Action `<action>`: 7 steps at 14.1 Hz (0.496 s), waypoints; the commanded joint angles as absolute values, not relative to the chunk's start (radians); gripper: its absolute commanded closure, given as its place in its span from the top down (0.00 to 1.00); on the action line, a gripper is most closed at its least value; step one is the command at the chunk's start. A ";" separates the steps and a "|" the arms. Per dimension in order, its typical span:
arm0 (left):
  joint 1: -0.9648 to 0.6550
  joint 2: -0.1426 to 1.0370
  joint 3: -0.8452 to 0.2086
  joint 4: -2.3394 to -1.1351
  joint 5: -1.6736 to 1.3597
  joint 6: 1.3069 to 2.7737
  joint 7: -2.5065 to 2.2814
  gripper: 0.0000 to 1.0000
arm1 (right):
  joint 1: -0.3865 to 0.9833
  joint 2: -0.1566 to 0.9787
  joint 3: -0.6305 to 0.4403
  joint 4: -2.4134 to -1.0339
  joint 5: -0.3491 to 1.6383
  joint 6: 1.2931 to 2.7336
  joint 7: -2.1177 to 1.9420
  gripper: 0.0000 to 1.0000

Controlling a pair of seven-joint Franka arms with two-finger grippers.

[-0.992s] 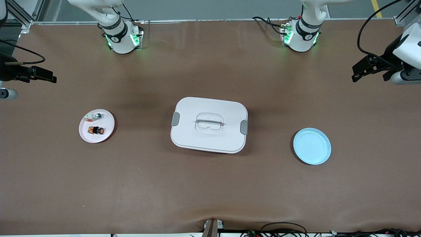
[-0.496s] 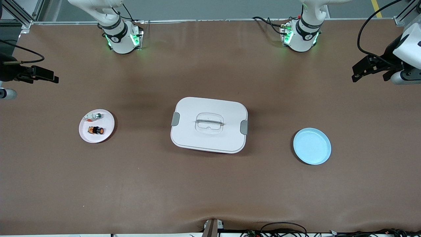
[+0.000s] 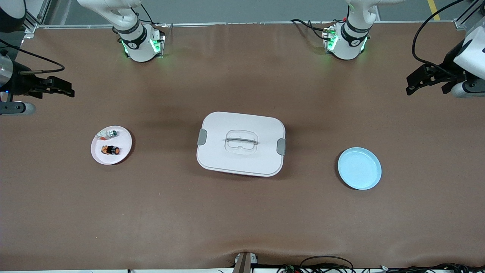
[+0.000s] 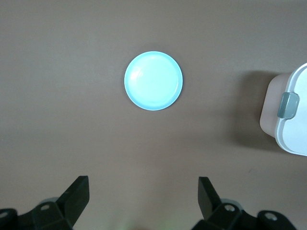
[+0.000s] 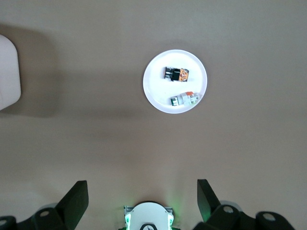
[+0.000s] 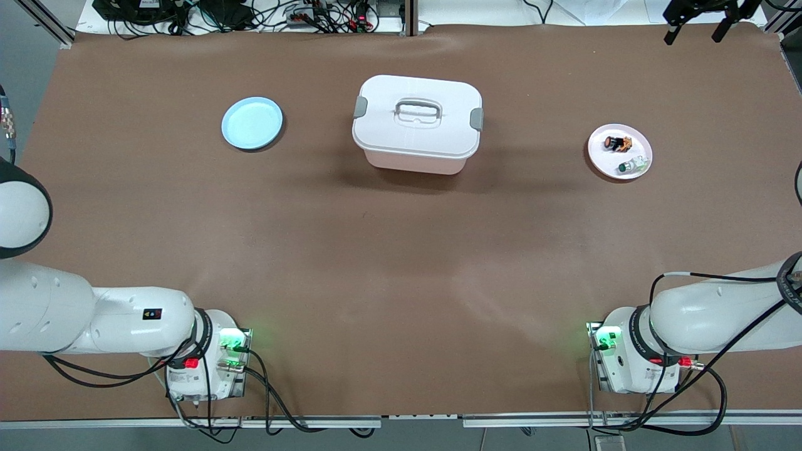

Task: Transfer orange switch to right arm and place

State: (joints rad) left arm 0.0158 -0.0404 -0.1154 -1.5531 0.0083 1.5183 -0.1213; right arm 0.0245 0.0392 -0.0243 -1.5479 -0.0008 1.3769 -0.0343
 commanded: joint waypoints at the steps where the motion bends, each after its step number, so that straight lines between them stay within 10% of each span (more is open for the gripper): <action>1: 0.021 -0.061 -0.114 -1.560 -0.005 1.526 -0.100 1.00 | 0.012 0.043 -0.034 -1.525 0.011 1.374 -0.026 1.00; 7: 0.020 -0.061 -0.114 -1.560 0.000 1.526 -0.100 1.00 | -0.028 0.032 -0.031 -1.526 0.058 1.379 -0.008 1.00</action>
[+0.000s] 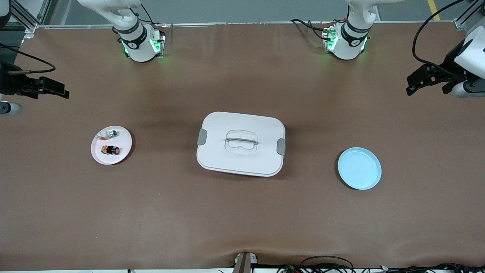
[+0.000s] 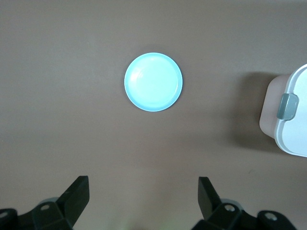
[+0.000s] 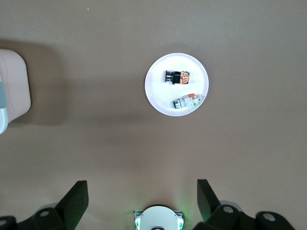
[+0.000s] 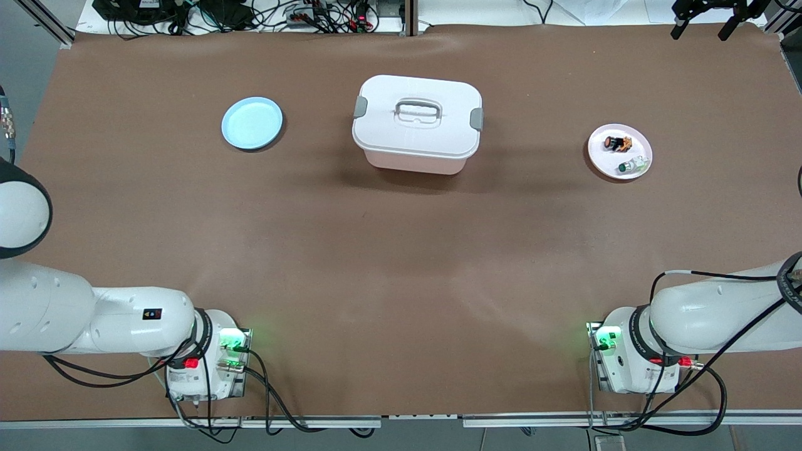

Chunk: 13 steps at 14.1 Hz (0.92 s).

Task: Transfer orange switch to right arm and place

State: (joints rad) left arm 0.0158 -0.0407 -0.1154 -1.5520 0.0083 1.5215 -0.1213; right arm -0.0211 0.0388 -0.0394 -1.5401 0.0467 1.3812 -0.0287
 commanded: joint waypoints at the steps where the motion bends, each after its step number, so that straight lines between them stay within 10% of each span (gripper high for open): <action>1: 0.020 -0.061 -0.114 -1.560 0.000 1.525 -0.100 1.00 | -0.028 0.031 -0.031 -1.526 0.058 1.382 -0.008 1.00; 13: 0.020 -0.058 -0.112 -1.560 0.003 1.529 -0.100 1.00 | -0.026 -0.015 -0.032 -1.522 0.054 1.419 -0.014 1.00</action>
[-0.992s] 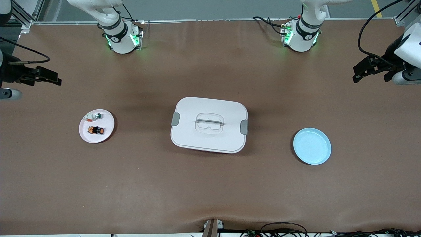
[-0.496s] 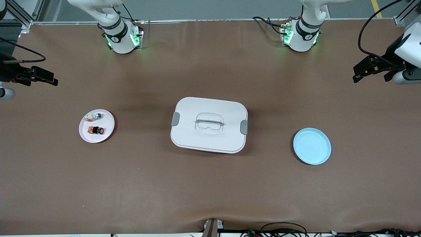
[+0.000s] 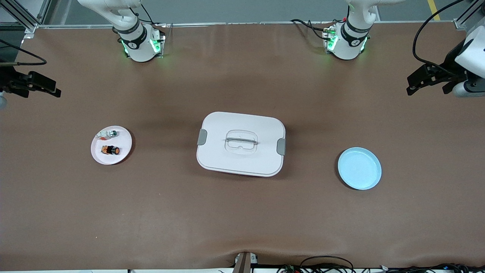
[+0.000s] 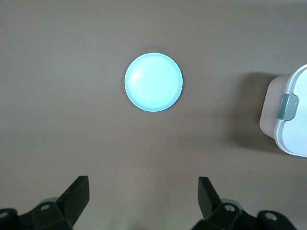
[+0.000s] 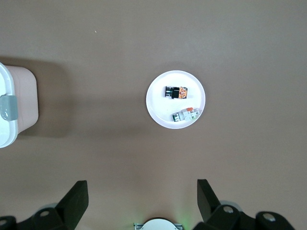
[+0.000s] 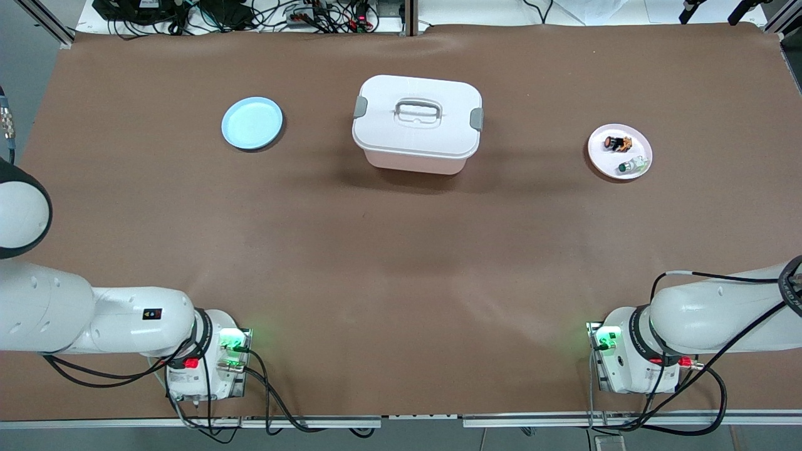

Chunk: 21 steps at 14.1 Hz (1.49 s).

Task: Transfer orange switch to right arm and place

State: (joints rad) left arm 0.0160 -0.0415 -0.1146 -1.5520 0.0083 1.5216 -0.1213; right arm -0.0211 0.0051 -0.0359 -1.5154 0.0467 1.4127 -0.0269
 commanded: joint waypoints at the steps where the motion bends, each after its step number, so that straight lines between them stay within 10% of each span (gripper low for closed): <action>1: 0.020 -0.058 -0.112 -1.560 0.003 1.531 -0.100 1.00 | -0.026 -0.017 -0.032 -1.522 0.054 1.417 -0.014 1.00; 21: 0.020 -0.048 -0.109 -1.539 0.006 1.545 -0.097 1.00 | -0.028 -0.115 -0.032 -1.634 0.054 1.468 -0.017 1.00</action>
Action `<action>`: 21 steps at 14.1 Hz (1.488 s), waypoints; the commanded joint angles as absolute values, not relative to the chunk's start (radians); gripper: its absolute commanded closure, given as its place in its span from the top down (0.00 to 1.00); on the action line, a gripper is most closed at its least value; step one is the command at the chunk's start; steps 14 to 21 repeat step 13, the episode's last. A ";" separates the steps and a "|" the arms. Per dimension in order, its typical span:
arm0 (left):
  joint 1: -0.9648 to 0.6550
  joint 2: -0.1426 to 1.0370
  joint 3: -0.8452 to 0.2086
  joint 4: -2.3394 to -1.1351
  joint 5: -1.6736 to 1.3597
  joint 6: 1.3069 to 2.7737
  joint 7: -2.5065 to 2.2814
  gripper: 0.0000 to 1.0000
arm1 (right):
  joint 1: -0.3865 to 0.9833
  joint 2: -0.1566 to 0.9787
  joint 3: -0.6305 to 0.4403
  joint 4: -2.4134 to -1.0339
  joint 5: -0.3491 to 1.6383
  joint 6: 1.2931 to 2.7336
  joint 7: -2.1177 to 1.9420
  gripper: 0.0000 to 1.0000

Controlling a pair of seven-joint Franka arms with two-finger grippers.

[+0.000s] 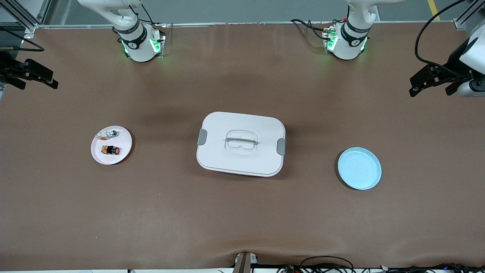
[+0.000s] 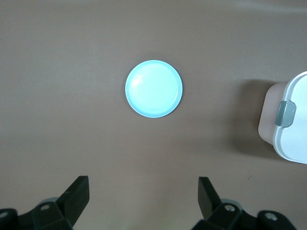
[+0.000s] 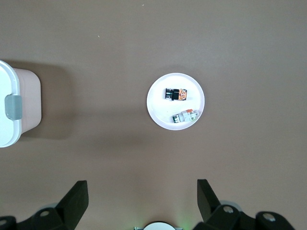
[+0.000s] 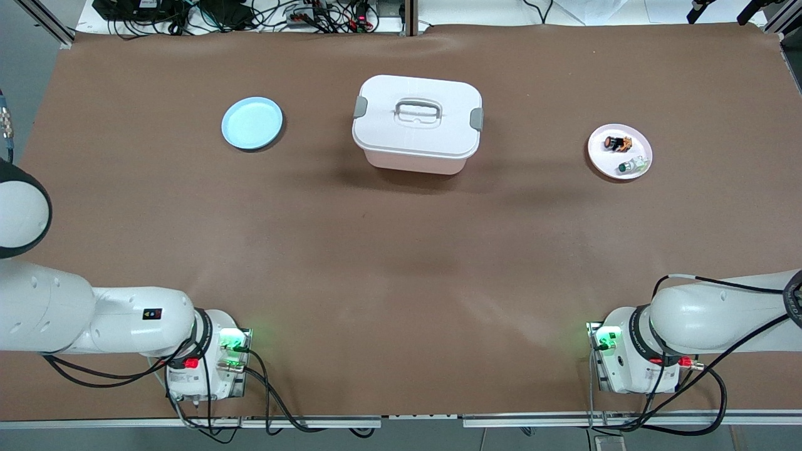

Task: Transfer orange switch to right arm and place

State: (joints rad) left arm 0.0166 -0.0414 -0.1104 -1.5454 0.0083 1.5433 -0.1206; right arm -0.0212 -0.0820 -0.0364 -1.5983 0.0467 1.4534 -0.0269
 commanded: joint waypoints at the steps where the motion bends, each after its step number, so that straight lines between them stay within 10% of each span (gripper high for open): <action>1: 0.020 -0.048 -0.109 -1.539 0.002 1.545 -0.098 1.00 | -0.028 -0.123 -0.032 -1.640 0.054 1.468 -0.017 1.00; 21: 0.015 -0.048 -0.115 -1.529 -0.006 1.456 -0.106 1.00 | -0.025 -0.156 -0.034 -1.681 0.054 1.514 -0.021 1.00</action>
